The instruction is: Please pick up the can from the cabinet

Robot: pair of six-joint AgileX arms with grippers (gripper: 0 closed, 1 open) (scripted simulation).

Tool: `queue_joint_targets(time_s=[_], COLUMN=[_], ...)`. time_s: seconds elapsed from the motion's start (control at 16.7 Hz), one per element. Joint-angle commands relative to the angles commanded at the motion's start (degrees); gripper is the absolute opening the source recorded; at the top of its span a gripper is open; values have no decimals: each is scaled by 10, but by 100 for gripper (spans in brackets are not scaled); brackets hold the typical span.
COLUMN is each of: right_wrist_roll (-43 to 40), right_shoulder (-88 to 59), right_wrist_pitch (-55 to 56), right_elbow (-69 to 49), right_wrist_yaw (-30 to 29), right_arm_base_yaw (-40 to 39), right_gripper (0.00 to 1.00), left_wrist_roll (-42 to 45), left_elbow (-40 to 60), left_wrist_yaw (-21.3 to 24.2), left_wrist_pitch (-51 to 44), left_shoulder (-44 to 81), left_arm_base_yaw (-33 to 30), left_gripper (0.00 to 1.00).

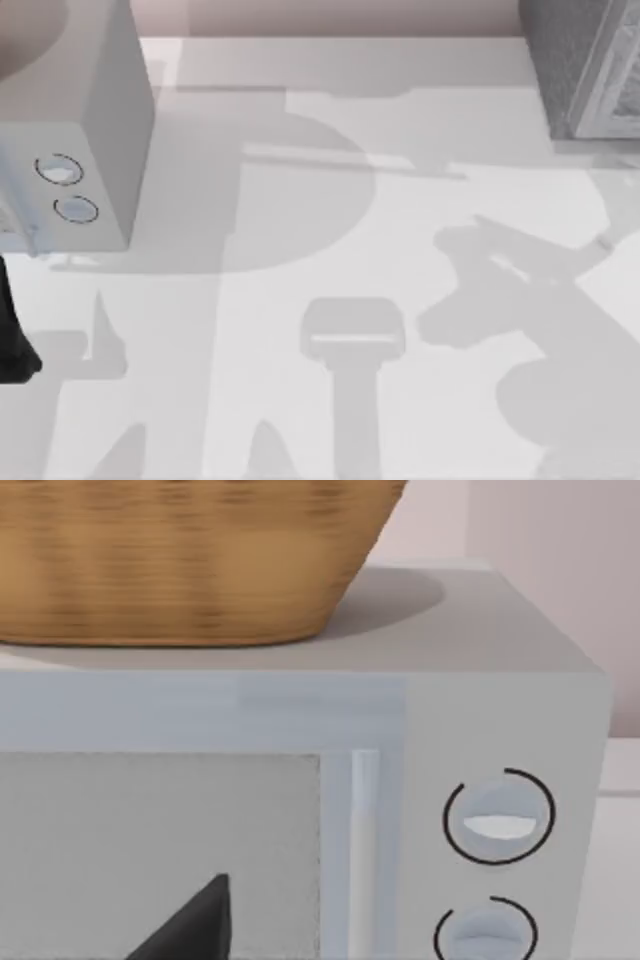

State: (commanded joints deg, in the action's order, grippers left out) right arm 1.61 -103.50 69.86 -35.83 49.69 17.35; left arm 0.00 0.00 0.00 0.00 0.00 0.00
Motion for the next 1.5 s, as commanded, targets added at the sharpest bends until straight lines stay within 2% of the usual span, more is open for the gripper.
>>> queue_joint_targets(time_s=[0.48, 0.72, 1.14, 1.5], right_wrist_roll=[6, 9, 9, 5], right_shoulder=[-245, -304, -305, -326], right_wrist_pitch=[161, 202, 201, 191], right_elbow=[-82, -103, -103, -132], right_wrist_yaw=[115, 148, 146, 113], right_arm_base_yaw=[41, 48, 44, 13], right_gripper=[0, 0, 0, 0], left_wrist_roll=[0, 0, 0, 0], left_elbow=[0, 0, 0, 0], left_wrist_yaw=[0, 0, 0, 0], left_wrist_pitch=[0, 0, 0, 0], left_shoulder=[0, 0, 0, 0], left_arm_base_yaw=[0, 0, 0, 0], left_gripper=[100, 100, 100, 100])
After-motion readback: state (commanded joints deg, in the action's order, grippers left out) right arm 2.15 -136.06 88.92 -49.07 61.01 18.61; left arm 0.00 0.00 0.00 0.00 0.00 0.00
